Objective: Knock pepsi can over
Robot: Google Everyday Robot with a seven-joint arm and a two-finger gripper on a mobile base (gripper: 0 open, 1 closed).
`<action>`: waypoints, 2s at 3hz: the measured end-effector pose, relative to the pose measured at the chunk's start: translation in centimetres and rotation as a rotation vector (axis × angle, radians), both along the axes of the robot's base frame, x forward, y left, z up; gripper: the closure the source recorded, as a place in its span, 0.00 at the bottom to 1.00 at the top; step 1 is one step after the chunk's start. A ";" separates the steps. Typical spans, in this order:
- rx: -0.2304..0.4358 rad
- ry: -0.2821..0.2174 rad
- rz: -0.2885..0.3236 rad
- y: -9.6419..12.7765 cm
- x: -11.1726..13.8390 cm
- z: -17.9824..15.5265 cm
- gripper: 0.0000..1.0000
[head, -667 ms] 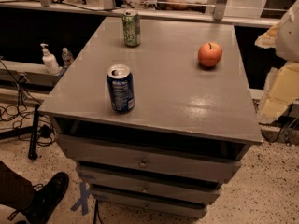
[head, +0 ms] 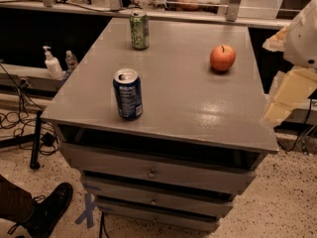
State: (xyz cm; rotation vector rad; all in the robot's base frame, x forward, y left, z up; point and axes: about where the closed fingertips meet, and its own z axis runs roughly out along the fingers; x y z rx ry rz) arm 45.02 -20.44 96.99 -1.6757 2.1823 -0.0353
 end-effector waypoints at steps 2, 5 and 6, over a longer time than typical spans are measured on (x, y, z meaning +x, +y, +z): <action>0.252 -0.080 0.015 7.0 5.4 -1.1 0.00; 0.649 -0.019 0.008 17.0 5.2 -3.9 0.00; 0.649 -0.019 0.008 17.0 5.2 -3.9 0.00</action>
Offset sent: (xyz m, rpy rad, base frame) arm 0.0921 0.1089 -0.0099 0.4167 -0.1361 0.0164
